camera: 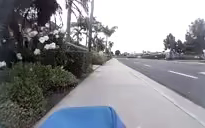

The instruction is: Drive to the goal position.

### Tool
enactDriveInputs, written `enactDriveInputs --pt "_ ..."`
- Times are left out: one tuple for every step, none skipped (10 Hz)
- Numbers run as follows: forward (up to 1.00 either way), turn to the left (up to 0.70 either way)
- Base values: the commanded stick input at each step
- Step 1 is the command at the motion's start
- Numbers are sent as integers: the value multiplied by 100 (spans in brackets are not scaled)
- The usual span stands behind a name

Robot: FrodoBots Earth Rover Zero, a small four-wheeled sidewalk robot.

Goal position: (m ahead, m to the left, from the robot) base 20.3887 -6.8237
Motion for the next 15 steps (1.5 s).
enactDriveInputs --pt "0 0" --pt "0 0" --pt "0 0" --pt "0 0" --pt "12 0" --pt "58 0" --pt "70 0" --pt "70 0" --pt "70 0" --pt "70 0" --pt "70 0" --pt "70 0" --pt "70 0" --pt "70 0" --pt "70 0"
